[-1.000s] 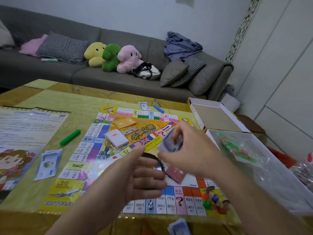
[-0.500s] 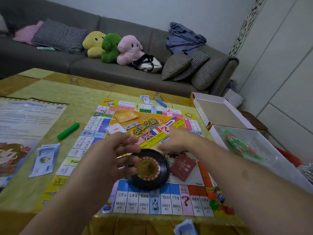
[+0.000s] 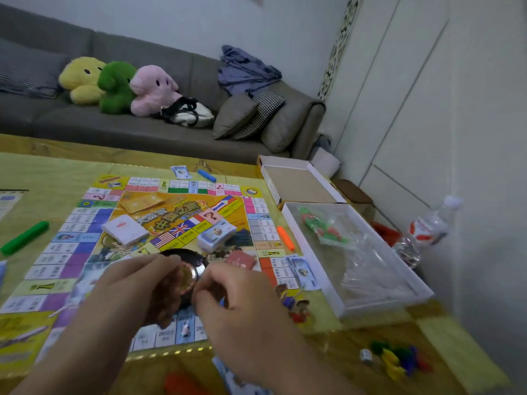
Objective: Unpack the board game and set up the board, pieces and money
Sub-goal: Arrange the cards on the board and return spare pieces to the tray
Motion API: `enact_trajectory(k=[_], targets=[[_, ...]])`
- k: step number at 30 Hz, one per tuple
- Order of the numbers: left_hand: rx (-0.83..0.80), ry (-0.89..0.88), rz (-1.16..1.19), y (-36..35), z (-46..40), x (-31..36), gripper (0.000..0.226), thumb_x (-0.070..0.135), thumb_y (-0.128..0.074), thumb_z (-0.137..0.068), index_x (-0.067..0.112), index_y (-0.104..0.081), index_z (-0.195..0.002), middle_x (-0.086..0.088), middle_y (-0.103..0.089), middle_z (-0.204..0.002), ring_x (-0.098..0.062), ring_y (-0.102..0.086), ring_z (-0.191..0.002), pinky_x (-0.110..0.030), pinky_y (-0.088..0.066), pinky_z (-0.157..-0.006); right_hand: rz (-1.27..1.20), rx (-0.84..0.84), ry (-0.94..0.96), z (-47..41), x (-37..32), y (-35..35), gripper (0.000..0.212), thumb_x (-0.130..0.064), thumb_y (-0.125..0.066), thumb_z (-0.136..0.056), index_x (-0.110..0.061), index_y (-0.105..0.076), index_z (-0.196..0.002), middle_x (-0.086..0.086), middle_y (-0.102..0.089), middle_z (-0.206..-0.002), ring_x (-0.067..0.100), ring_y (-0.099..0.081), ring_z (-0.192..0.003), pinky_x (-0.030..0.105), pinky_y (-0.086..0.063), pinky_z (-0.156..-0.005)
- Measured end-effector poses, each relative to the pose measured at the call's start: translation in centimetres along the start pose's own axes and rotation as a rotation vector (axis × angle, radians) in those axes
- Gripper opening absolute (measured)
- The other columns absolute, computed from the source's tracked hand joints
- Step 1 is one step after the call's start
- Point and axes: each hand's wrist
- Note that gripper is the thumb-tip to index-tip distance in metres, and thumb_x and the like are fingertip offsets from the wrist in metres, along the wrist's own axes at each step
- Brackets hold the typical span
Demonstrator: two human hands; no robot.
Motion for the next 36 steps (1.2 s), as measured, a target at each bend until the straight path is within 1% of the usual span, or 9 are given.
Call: enact_trajectory(k=[3, 7, 11, 14, 17, 27, 31, 33, 36], targets=[[-0.075, -0.082, -0.097, -1.4, 1.3, -0.3, 0.038, 0.016, -0.062, -0.098, -0.001, -0.061, -0.064, -0.030, -0.046, -0.058, -0.027, -0.042, -0.047, -0.042, -0.039, -0.062, -0.055, 0.032, -0.015, 2.4, 0.8, 1.0, 0.015, -0.020, -0.055, -0.098, -0.018, -0.065, -0.086, -0.001, -0.066, -0.078, 0.008, -0.055, -0.064, 0.037, -0.047, -0.060], [-0.102, -0.149, -0.159, -2.3, 1.8, -0.9, 0.032, 0.009, -0.062, -0.098, 0.001, -0.064, -0.067, -0.034, -0.046, -0.059, -0.026, -0.043, -0.044, -0.037, -0.038, -0.054, -0.097, 0.058, -0.036, 4.1, 1.9, 2.4, 0.016, -0.018, -0.054, -0.099, -0.020, -0.066, -0.088, -0.003, -0.066, -0.078, 0.006, -0.052, -0.059, 0.024, -0.041, -0.055], [-0.111, -0.198, -0.227, -3.6, 2.0, -1.8, 0.030, 0.007, -0.062, -0.099, 0.011, -0.070, -0.070, -0.024, -0.054, -0.057, -0.026, -0.046, -0.044, -0.037, -0.041, -0.051, -0.088, 0.104, -0.111, 5.9, 3.1, 4.8, 0.019, -0.010, -0.054, -0.096, -0.023, -0.065, -0.089, 0.000, -0.069, -0.083, 0.016, -0.061, -0.069, 0.036, -0.052, -0.061], [-0.104, -0.233, -0.255, -4.5, 2.1, -2.4, 0.028, 0.003, -0.061, -0.100, 0.017, -0.072, -0.078, -0.021, -0.058, -0.061, -0.026, -0.049, -0.049, -0.039, -0.042, -0.049, 0.031, 0.250, -0.163, 6.5, 5.5, 8.1, 0.025, -0.004, -0.055, -0.094, -0.027, -0.065, -0.088, -0.008, -0.069, -0.084, 0.005, -0.065, -0.080, 0.027, -0.059, -0.069], [-0.111, -0.264, -0.310, -5.1, 2.3, -2.9, 0.029, 0.003, -0.060, -0.100, 0.019, -0.073, -0.080, -0.019, -0.059, -0.060, -0.025, -0.049, -0.048, -0.040, -0.043, -0.050, 0.127, 0.430, -0.295, 6.2, 9.7, 11.8, 0.027, -0.003, -0.058, -0.093, -0.028, -0.063, -0.084, -0.007, -0.068, -0.081, 0.005, -0.063, -0.074, 0.021, -0.053, -0.059], [-0.145, -0.295, -0.406, -7.0, 2.9, -3.3, 0.029, 0.005, -0.062, -0.100, 0.023, -0.072, -0.079, -0.014, -0.061, -0.058, -0.023, -0.052, -0.047, -0.039, -0.046, -0.051, 0.312, 0.544, -0.560, 8.4, 15.9, 17.8, 0.030, -0.002, -0.056, -0.091, -0.027, -0.069, -0.082, -0.007, -0.070, -0.086, 0.014, -0.066, -0.083, 0.035, -0.057, -0.071], [-0.158, -0.312, -0.449, -7.6, 3.2, -3.5, 0.027, 0.007, -0.063, -0.099, 0.023, -0.072, -0.081, -0.009, -0.063, -0.057, -0.019, -0.053, -0.045, -0.038, -0.046, -0.054, 0.572, 0.287, -0.755, 10.7, 17.5, 17.7, 0.016, -0.029, -0.043, -0.099, -0.025, -0.056, -0.090, -0.002, -0.063, -0.088, 0.020, -0.062, -0.083, 0.042, -0.055, -0.073], [-0.197, -0.314, -0.487, -8.2, 3.8, -3.5, 0.029, 0.008, -0.063, -0.099, 0.029, -0.071, -0.081, -0.008, -0.064, -0.058, -0.015, -0.054, -0.046, -0.035, -0.047, -0.053, 0.667, 0.154, -0.792, 11.7, 18.2, 16.7, 0.041, -0.058, -0.022, -0.098, -0.030, -0.051, -0.102, 0.000, -0.057, -0.106, 0.028, -0.063, -0.102, 0.046, -0.052, -0.083], [-0.283, -0.293, -0.532, -9.2, 5.2, -3.9, 0.025, 0.015, -0.065, -0.098, 0.034, -0.070, -0.083, -0.008, -0.066, -0.064, -0.014, -0.060, -0.051, -0.037, -0.050, -0.053, 0.760, 0.089, -0.781, 12.7, 19.0, 13.9, 0.063, -0.083, -0.019, -0.093, -0.039, -0.044, -0.132, 0.005, -0.046, -0.136, 0.032, -0.054, -0.123, 0.047, -0.049, -0.091]])
Point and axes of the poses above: each hand's wrist, its own z-axis away from the middle knuckle, its own y-axis out of the back of the hand, x = y × z
